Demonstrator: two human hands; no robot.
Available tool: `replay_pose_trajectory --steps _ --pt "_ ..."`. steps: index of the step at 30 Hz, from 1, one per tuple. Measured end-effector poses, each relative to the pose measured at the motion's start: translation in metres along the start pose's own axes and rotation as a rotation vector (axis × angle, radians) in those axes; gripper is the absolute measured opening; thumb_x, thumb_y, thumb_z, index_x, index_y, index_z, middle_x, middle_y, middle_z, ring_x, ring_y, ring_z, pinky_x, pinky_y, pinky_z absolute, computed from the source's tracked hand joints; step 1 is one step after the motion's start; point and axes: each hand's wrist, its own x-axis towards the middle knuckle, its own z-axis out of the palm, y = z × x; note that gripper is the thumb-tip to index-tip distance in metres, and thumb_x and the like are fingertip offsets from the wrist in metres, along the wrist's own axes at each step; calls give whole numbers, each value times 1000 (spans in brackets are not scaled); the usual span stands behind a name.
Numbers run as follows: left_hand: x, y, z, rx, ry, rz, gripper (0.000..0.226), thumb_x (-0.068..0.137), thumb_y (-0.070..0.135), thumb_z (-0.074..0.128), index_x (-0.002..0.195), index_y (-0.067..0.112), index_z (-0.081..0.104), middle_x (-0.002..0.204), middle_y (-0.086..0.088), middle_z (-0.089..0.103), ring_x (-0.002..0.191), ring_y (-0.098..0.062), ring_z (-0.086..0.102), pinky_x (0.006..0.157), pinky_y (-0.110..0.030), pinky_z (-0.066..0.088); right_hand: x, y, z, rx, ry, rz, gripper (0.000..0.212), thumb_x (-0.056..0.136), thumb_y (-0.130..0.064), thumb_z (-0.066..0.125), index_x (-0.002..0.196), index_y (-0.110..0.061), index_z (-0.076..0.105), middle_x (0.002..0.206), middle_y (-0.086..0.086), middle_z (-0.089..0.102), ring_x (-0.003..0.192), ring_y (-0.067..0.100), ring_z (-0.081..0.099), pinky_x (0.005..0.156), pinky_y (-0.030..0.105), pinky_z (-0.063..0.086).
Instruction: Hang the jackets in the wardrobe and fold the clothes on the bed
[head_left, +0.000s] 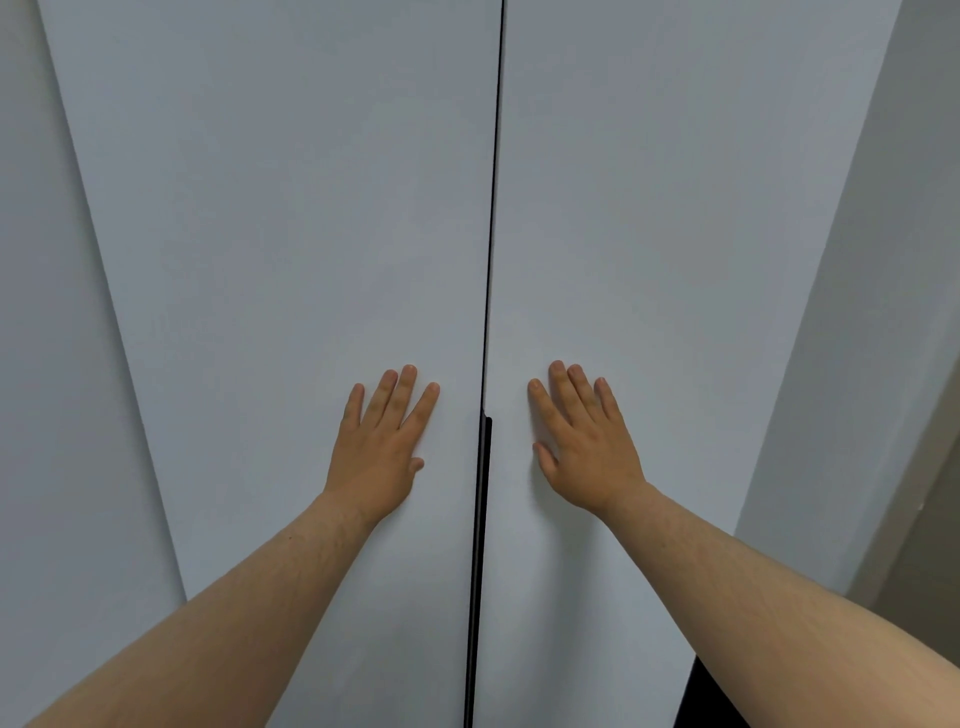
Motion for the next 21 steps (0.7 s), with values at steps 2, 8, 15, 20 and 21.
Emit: replay_pose_trajectory --steps 2,8,15,20,21 --pt "2 -1 1 2 -2 -1 106 86 38 71 154 26 -9 161 -6 -16 148 -22 -16 120 -47 -11 -1 2 3 1 -10 4 78 88 -31 66 155 -14 29 163 17 21 150 37 22 120 54 18" --pt "3 -1 7 -4 30 10 99 85 31 75 157 20 7 162 -11 -5 152 -31 5 121 -51 1 1 4 11 11 4 -3 79 86 -26 66 155 -13 30 162 17 23 149 37 23 120 54 18" --pt "5 -1 11 1 -20 -22 97 94 32 62 153 25 -15 159 -7 -24 146 -23 -26 116 -44 -23 7 0 16 41 -10 28 75 86 -21 66 154 -12 35 162 18 24 149 38 24 120 55 17" --pt "6 -3 11 -29 -9 -8 98 94 32 63 153 27 -15 159 -6 -25 145 -22 -26 117 -44 -21 8 -2 18 61 -16 39 76 85 -19 67 153 -11 35 161 19 24 149 39 23 120 57 19" --pt "6 -3 11 -45 -5 -6 98 93 31 65 153 26 -12 160 -6 -21 146 -22 -23 119 -46 -17 8 -2 18 67 -18 41 76 85 -18 68 153 -11 35 161 19 24 149 39 23 120 57 19"
